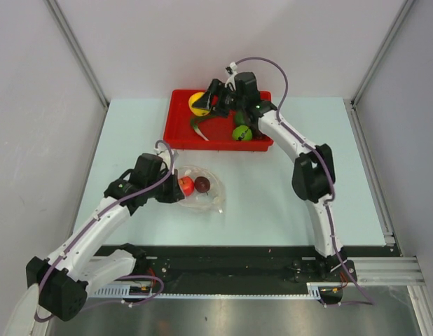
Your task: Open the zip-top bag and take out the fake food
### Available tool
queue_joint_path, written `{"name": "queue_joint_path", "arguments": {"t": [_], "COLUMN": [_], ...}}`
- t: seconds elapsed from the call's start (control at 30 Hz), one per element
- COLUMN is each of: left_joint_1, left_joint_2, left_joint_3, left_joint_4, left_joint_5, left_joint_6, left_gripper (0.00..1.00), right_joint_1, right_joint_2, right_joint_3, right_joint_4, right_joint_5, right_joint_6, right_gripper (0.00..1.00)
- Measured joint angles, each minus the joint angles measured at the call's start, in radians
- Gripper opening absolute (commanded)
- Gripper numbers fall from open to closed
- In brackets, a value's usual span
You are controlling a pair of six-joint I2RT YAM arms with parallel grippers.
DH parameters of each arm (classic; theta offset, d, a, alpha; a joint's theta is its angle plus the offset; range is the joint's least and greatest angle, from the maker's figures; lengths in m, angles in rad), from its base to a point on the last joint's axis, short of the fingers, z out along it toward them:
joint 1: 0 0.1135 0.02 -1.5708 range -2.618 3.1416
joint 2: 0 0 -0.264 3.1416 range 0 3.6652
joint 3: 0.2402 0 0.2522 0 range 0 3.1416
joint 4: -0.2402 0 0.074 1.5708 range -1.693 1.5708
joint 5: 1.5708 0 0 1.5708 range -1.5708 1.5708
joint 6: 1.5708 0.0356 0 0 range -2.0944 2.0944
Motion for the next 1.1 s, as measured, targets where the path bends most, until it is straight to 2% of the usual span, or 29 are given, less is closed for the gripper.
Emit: {"name": "queue_joint_path", "arguments": {"t": [0.17,0.33,0.47,0.67,0.7,0.77,0.9,1.1], "left_joint_1": [0.000,0.000,0.000,0.000,0.000,0.000,0.000,0.000], "left_joint_2": [-0.006,0.002,0.006,0.006,0.006,0.006,0.006,-0.007], "left_joint_3": [0.007,0.023,0.026,0.026,0.026,0.026,0.026,0.026], "left_joint_4": [-0.028,-0.040,-0.040,-0.040,-0.040,-0.040,-0.040,-0.039], "left_joint_5": [-0.001,-0.001,-0.001,-0.001,-0.001,-0.001,0.000,0.009], "left_joint_6": [0.018,0.034,0.035,0.034,0.034,0.031,0.022,-0.015], "left_gripper": [0.00,0.00,0.00,0.00,0.00,0.00,0.00,0.00], "right_joint_1": [-0.029,-0.043,-0.041,-0.033,-0.031,-0.026,-0.018,-0.010], "right_joint_2": [0.226,0.344,0.378,0.391,0.393,0.397,0.410,0.414], "right_joint_3": [0.191,0.248,0.266,0.292,0.295,0.296,0.297,0.297], "right_joint_4": [-0.122,-0.196,-0.228,-0.245,-0.246,-0.249,-0.265,-0.298], "right_joint_5": [0.066,0.132,0.178,0.219,0.225,0.232,0.235,0.238], "right_joint_6": [-0.055,-0.097,-0.141,-0.203,-0.212,-0.225,-0.249,-0.274], "right_gripper": [0.56,0.60,0.63,0.75,0.79,0.81,0.96,1.00]}}
